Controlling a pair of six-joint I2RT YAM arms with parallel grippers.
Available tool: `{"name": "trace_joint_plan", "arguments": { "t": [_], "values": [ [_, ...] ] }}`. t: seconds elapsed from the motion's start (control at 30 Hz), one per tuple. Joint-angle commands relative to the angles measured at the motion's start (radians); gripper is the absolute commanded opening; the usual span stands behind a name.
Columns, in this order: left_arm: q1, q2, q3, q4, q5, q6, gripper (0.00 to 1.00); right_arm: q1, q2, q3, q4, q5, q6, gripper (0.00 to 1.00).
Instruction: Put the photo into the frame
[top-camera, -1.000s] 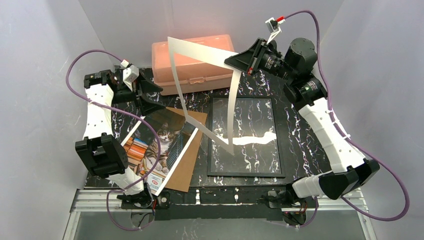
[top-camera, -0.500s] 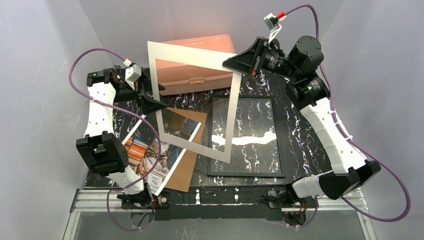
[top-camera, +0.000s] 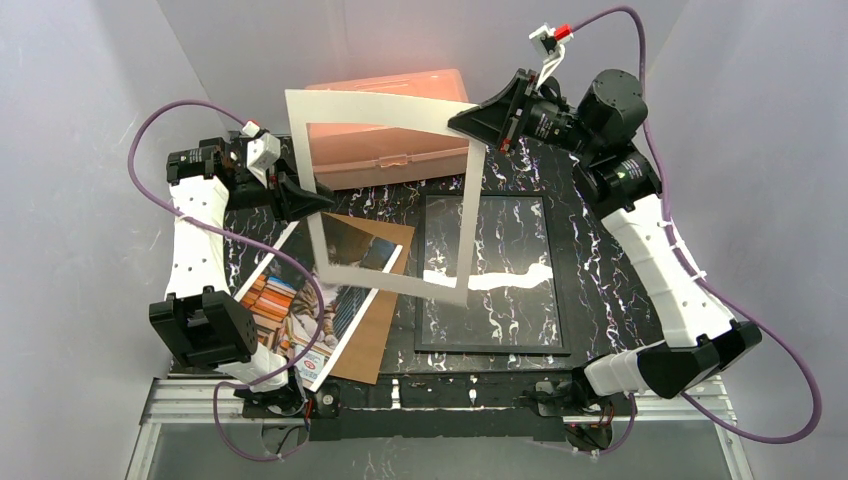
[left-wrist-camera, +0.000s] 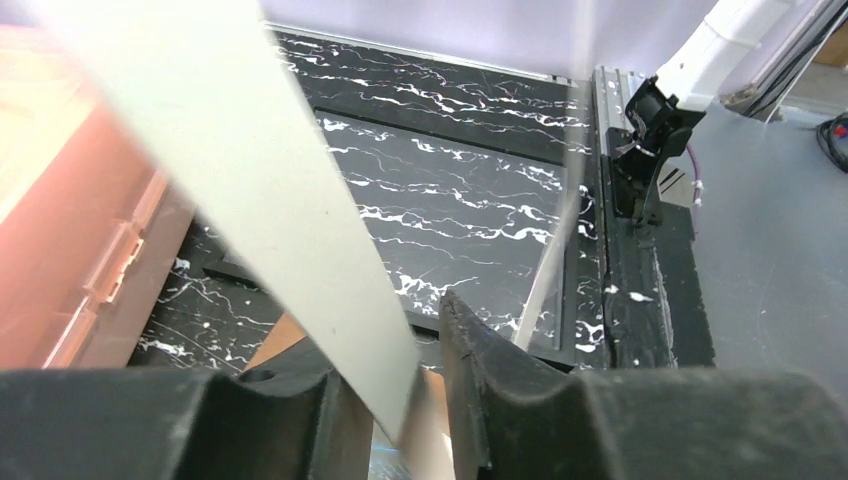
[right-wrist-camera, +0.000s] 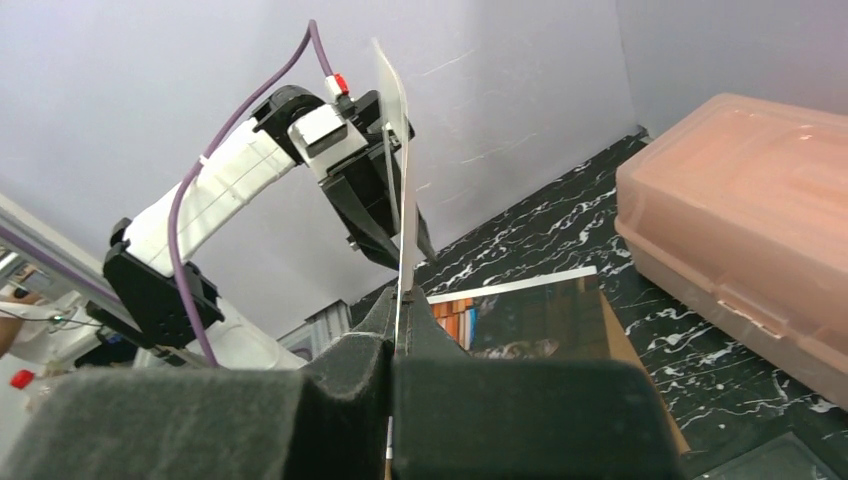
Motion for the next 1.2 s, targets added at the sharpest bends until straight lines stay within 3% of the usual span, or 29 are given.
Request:
{"name": "trace_joint_plan", "arguments": {
  "t": [0.0, 0.13, 0.23, 0.33, 0.5, 0.67, 0.8, 1.17],
  "values": [
    [-0.003, -0.041, -0.008, -0.186, 0.047, -0.004, 0.23, 0.001, -0.021, 0.015, 0.011, 0.042, -0.086, 0.01],
    [-0.003, -0.035, -0.006, -0.186, 0.036, -0.016, 0.17, 0.001, -0.032, -0.006, -0.018, 0.091, -0.144, 0.01],
    [-0.004, -0.024, 0.003, -0.185, 0.034, -0.030, 0.00, 0.001, -0.035, -0.035, -0.012, 0.102, -0.149, 0.01],
    [-0.003, -0.004, 0.018, -0.185, 0.041, -0.066, 0.00, 0.001, -0.045, -0.097, 0.047, 0.086, -0.103, 0.04],
    [-0.003, -0.010, 0.020, -0.184, 0.074, -0.077, 0.00, 0.001, -0.060, -0.202, 0.144, 0.077, -0.051, 0.30],
    [-0.004, -0.024, 0.040, -0.183, 0.082, -0.100, 0.00, 0.000, -0.077, -0.285, 0.200, 0.087, -0.050, 0.66],
    [-0.002, -0.025, 0.055, -0.183, 0.069, -0.108, 0.00, -0.002, -0.084, -0.311, 0.257, 0.078, -0.031, 0.74],
    [-0.003, -0.059, 0.034, -0.183, 0.055, -0.051, 0.00, -0.033, -0.168, -0.483, 0.303, 0.038, -0.066, 0.82]
  ]
}}
